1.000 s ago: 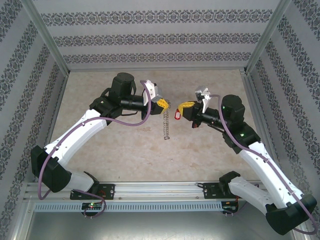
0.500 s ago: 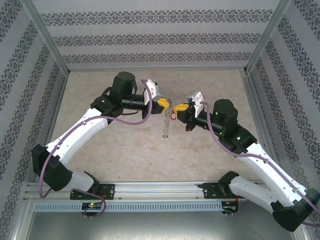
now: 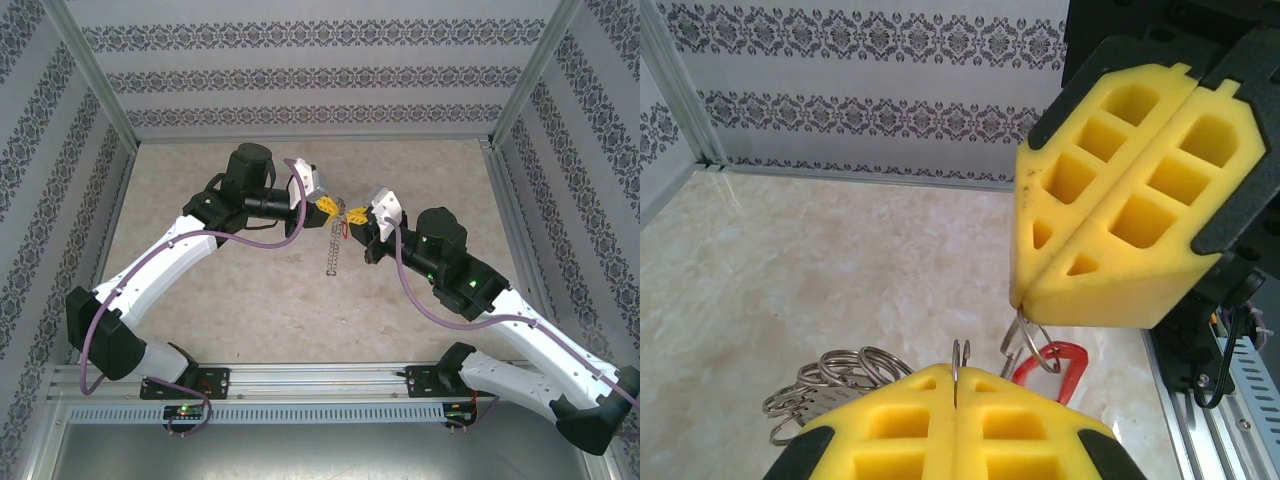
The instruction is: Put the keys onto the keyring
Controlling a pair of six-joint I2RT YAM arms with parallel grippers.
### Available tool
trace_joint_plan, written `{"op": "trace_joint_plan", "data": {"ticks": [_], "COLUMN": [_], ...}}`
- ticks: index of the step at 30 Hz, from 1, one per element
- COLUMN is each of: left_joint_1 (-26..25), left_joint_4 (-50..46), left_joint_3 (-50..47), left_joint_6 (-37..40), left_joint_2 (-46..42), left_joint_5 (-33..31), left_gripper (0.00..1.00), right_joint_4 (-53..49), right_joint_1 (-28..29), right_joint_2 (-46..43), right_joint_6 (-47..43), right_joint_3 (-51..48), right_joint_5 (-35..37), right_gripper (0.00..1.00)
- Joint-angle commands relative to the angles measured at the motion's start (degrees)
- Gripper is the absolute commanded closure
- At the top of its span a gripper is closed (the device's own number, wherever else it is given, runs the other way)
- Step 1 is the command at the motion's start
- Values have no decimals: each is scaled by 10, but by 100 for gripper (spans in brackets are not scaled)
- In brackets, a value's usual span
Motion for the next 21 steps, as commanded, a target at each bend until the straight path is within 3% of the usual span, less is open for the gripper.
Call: {"op": "trace_joint_plan", "data": {"ticks": [1, 21], "left_joint_1": [-9, -13], "left_joint_4": [-1, -3], "left_joint_3": [24, 33], "left_joint_6": [-6, -4], "left_joint_2": [2, 9], "left_joint_5": [7, 16], "left_gripper": [100, 100], "right_joint_4": [29, 42], "right_joint_1": [7, 8], "right_joint_2": [-10, 18], "right_joint_6": [-19, -30], "right_joint_3": [7, 22], "right_joint_5": [34, 29], "right_gripper": [100, 100]}}
